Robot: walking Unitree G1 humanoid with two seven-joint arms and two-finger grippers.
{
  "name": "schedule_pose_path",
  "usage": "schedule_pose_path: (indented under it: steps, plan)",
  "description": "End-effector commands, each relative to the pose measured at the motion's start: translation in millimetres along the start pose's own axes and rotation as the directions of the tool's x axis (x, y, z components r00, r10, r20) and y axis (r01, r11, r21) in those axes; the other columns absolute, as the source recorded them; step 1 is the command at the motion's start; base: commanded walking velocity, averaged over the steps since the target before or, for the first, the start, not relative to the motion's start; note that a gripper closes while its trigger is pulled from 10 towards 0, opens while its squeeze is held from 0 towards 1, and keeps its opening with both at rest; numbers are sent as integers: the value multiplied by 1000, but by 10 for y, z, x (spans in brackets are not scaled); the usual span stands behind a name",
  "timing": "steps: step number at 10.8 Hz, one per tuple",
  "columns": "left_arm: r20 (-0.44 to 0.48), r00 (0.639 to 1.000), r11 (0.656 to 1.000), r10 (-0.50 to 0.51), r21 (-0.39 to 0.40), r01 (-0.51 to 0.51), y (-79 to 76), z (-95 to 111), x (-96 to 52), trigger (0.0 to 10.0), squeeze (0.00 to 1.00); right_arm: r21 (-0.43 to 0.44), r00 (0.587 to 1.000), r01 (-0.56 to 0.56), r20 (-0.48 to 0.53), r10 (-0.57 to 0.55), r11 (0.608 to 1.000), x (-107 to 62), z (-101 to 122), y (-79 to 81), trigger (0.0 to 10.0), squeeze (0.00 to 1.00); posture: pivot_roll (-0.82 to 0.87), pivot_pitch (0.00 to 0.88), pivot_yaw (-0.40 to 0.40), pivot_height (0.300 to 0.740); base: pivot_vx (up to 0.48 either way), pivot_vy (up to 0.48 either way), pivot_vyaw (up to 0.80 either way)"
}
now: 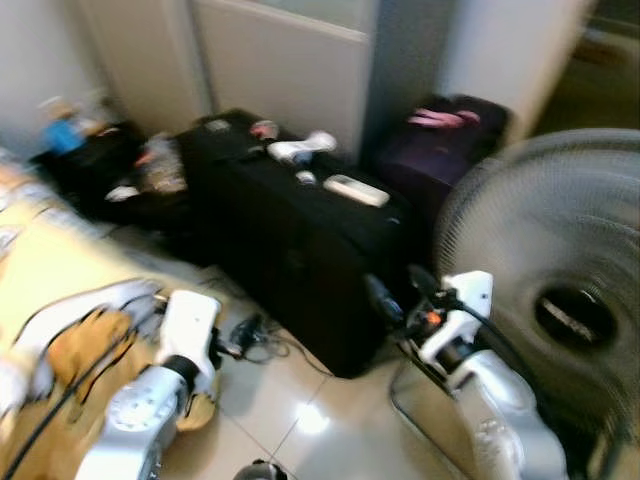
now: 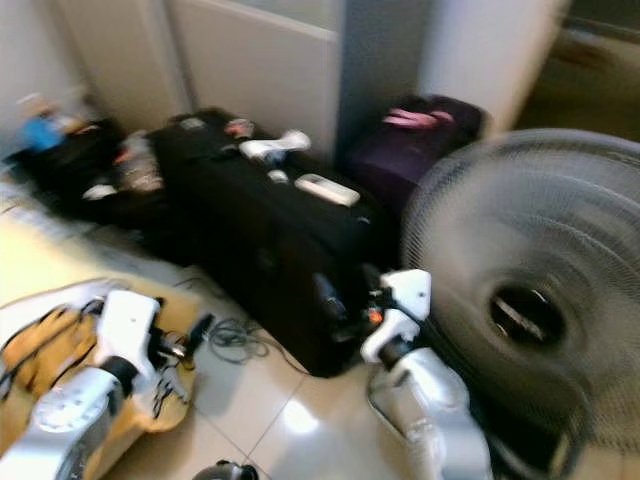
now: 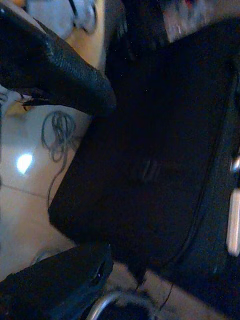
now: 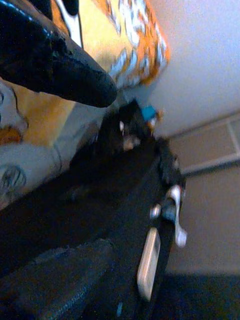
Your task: Clean up the room
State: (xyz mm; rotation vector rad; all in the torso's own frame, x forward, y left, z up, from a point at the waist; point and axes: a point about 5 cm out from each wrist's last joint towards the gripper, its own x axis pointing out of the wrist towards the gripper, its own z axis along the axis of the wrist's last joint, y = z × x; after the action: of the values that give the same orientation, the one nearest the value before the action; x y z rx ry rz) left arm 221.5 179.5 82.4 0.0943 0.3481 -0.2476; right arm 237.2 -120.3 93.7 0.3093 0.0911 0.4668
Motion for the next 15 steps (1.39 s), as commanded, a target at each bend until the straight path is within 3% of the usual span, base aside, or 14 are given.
schedule_pose_path:
  steps: [1,2,3,4,5,7,8,9,10,11,12,13,15]
  plan:
    - [33,999,1000,-1,-5,1,-34,122,-2,10000,1000,19,1000,15,-15,-15,1000,-50,-11,-8,10000,1000,-49,0,14,740,0,0,800]
    - [81,997,998,7,54,-12,-109,308,-2,10000,867,17,998,37,-49,-36,999,-153,-40,-53,10000,1000,-64,0,24,740,0,0,800]
    - [157,984,996,87,10,-89,-60,446,-10,10000,875,5,995,90,-47,-89,996,-193,-4,-136,10000,1000,-75,0,33,740,0,0,800]
    - [165,977,991,132,10,-136,-33,419,-45,10000,875,-47,986,136,-92,-140,990,-279,3,-238,10000,1000,-57,0,6,740,0,0,800]
    - [121,972,978,199,31,-204,74,350,-108,10000,871,-78,984,113,-129,-122,991,-347,5,-247,10000,1000,-52,0,2,740,0,0,800]
    - [98,981,984,166,49,-172,127,291,-198,10000,886,-33,978,173,-112,-175,984,-361,-48,-199,10000,1000,-32,0,13,740,0,0,800]
    - [93,981,985,170,25,-173,145,297,-224,10000,788,-7,982,160,-104,-160,987,-307,-64,-117,10000,1000,-23,0,21,740,0,0,800]
    - [112,977,982,179,37,-184,119,327,-157,10000,651,-11,979,169,-115,-169,986,-232,-112,-142,10000,910,-17,0,32,740,0,0,800]
    - [144,975,984,170,32,-177,97,373,-124,10000,600,-9,979,170,-117,-170,985,-208,-126,-152,10000,898,-25,0,33,740,0,0,800]
    - [146,974,978,171,95,-186,78,423,-91,10000,0,-7,979,170,-110,-170,985,-200,-81,-164,10000,902,-23,0,33,740,0,0,800]
    - [142,976,977,164,117,-181,50,403,-91,10000,0,-13,977,173,-121,-173,985,-232,-87,-207,10000,878,-30,0,43,740,0,0,800]
    - [108,986,983,129,117,-141,16,320,-108,10000,0,-37,970,186,-151,-189,982,-292,-128,-278,10000,600,-45,0,50,740,0,0,800]
    - [111,987,984,114,122,-128,101,386,1,10000,0,-7,974,187,-131,-186,982,-84,-102,-226,10000,569,-40,0,54,740,0,0,800]
